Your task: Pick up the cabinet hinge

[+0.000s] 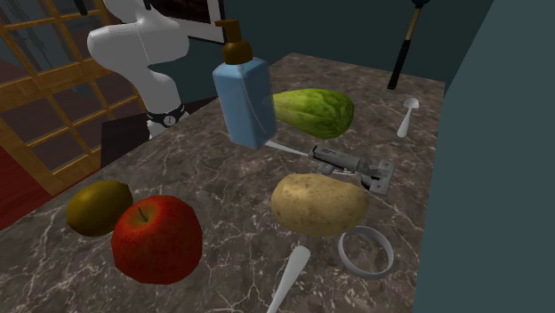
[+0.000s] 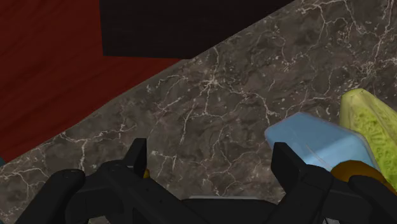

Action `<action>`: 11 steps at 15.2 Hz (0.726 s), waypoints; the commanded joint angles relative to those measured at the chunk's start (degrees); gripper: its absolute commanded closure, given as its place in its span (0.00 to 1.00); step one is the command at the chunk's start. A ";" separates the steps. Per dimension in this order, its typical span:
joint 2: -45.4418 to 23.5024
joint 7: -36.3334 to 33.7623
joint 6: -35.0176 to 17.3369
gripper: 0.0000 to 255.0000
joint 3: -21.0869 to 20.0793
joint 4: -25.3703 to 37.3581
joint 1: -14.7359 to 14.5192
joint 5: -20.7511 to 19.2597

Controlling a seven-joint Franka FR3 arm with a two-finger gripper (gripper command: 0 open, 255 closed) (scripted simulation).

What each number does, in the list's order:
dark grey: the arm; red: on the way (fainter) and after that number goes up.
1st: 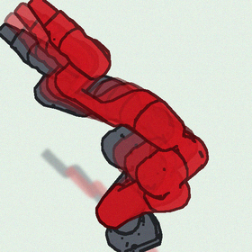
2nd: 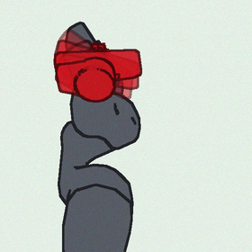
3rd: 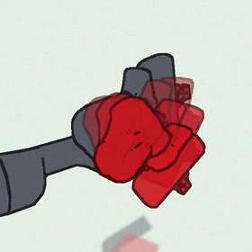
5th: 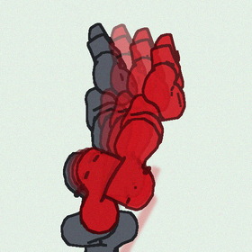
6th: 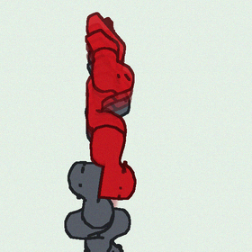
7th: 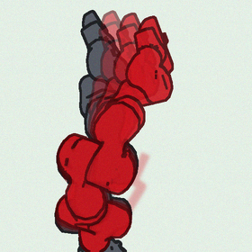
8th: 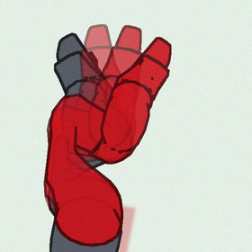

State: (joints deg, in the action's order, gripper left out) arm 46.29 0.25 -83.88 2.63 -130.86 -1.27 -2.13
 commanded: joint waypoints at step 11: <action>-11.11 -6.95 -16.76 0.00 -6.60 -3.72 -2.97 5.06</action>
State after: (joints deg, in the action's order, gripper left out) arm 36.33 -5.77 -98.61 -3.10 -134.01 -3.85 2.36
